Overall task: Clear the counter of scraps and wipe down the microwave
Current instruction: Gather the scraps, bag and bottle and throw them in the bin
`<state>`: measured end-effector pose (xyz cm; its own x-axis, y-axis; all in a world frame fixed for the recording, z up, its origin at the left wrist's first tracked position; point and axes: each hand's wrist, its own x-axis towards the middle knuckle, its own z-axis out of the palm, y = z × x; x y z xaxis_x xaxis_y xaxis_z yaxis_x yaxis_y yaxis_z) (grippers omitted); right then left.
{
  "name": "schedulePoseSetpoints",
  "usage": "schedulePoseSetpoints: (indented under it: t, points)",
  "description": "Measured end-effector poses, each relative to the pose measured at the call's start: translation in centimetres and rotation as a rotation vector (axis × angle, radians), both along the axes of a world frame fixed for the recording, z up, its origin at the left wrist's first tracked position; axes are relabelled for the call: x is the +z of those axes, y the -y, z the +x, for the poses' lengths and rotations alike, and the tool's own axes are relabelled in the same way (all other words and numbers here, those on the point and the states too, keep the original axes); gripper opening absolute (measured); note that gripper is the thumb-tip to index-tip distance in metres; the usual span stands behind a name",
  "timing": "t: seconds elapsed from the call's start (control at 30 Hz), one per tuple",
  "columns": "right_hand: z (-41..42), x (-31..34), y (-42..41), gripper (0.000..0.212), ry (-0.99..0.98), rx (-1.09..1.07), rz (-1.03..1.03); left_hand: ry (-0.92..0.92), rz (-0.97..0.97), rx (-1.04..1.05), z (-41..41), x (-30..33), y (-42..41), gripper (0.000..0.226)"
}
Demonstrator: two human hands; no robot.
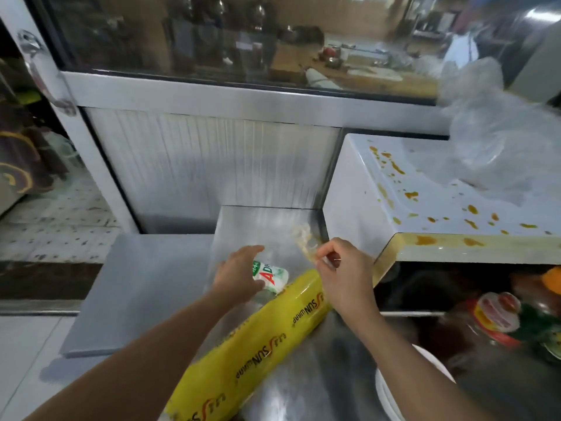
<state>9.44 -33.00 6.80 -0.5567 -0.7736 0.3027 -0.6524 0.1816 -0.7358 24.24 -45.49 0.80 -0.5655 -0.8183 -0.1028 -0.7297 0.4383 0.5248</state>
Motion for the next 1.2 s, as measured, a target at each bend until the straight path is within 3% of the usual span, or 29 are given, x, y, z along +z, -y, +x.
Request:
schedulePoseSetpoints:
  t: [0.2, 0.47, 0.73, 1.0, 1.2]
  points:
    - [0.0, -1.9, 1.9, 0.019, -0.023, -0.057, 0.041, 0.255, -0.084, -0.178, -0.8, -3.1, 3.7, 0.073]
    - [-0.4, -2.9, 2.0, 0.018, -0.078, -0.135, 0.062, 0.271, -0.091, -0.242, -1.3, -4.4, 4.5, 0.056]
    - [0.3, -0.6, 1.6, 0.02, -0.048, -0.157, 0.025, 0.125, 0.016, -0.083, -0.2, -1.5, 4.1, 0.056]
    - [1.2, 4.8, 1.0, 0.027, -0.088, -0.185, -0.106, -0.001, -0.033, -0.033, 0.5, 6.6, 3.5, 0.057]
    - [0.8, 9.4, -0.3, 0.017, -0.129, -0.195, -0.179, -0.111, -0.057, -0.046, -0.2, 13.1, 1.7, 0.057]
